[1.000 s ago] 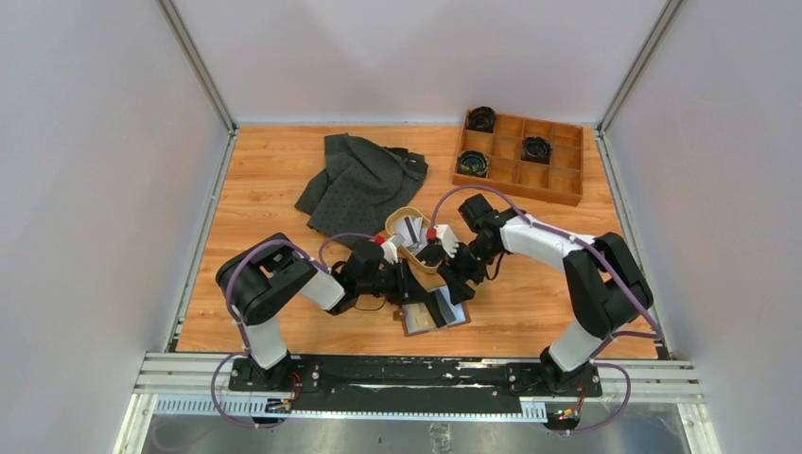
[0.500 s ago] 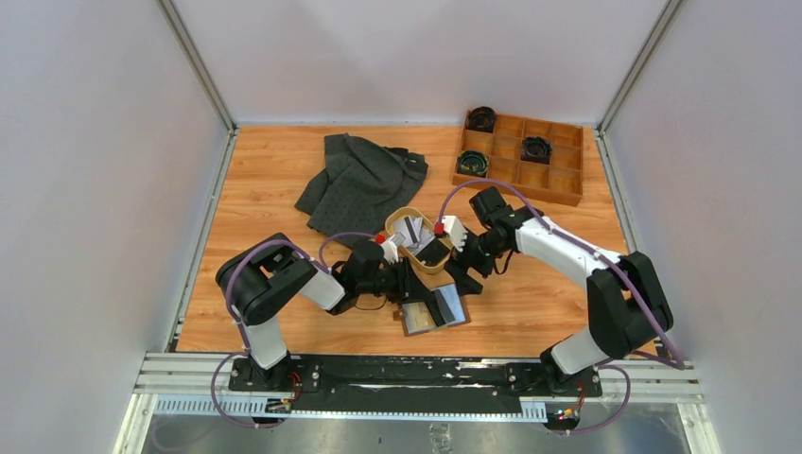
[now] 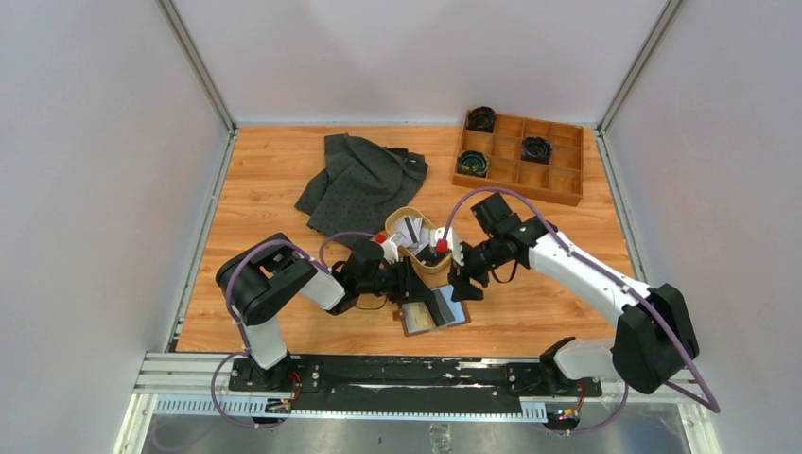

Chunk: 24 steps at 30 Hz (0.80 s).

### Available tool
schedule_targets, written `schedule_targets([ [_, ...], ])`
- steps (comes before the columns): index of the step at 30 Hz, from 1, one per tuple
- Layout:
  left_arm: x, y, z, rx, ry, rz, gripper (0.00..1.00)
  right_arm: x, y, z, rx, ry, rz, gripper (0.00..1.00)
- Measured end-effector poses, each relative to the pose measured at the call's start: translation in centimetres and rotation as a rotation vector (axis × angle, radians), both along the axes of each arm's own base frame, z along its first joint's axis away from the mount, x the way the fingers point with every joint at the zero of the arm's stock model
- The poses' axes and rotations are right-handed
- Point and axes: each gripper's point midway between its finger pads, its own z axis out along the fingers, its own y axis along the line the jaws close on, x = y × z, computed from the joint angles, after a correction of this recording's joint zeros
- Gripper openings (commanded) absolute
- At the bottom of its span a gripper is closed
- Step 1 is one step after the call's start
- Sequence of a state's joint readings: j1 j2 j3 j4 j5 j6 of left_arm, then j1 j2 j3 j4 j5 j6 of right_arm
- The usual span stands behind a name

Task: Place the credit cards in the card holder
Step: Insert the credit card into the card holder.

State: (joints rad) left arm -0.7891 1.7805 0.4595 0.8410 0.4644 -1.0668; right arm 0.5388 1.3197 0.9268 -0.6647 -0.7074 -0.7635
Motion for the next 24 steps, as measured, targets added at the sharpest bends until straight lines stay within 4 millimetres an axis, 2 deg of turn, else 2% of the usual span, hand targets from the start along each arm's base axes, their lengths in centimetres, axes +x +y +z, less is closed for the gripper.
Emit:
schedule_targets([
  [4,0.0,-0.1,0.0,-0.002,-0.001,-0.002,0.36,-3.8,2.9,0.6,0.086,-0.067,0.238,0.47],
  [8,0.1,-0.2,0.0,-0.005,-0.003,-0.002,0.36,-6.2,4.8,-0.1,0.117,-0.115,0.426,0.30],
  [12,0.1,-0.2,0.0,-0.006,-0.004,-0.003,0.37,-6.9,6.0,-2.7,0.075,-0.094,0.517,0.21],
  [15,0.1,-0.2,0.0,-0.006,-0.005,-0.003,0.37,-7.2,6.5,-3.9,0.047,-0.108,0.558,0.14],
  [19,0.1,-0.2,0.0,-0.007,-0.005,-0.004,0.37,-7.2,7.3,-4.6,0.024,-0.146,0.591,0.11],
  [24,0.2,-0.2,0.0,-0.008,-0.006,-0.004,0.37,-6.3,7.4,-6.0,-0.034,-0.173,0.584,0.10],
])
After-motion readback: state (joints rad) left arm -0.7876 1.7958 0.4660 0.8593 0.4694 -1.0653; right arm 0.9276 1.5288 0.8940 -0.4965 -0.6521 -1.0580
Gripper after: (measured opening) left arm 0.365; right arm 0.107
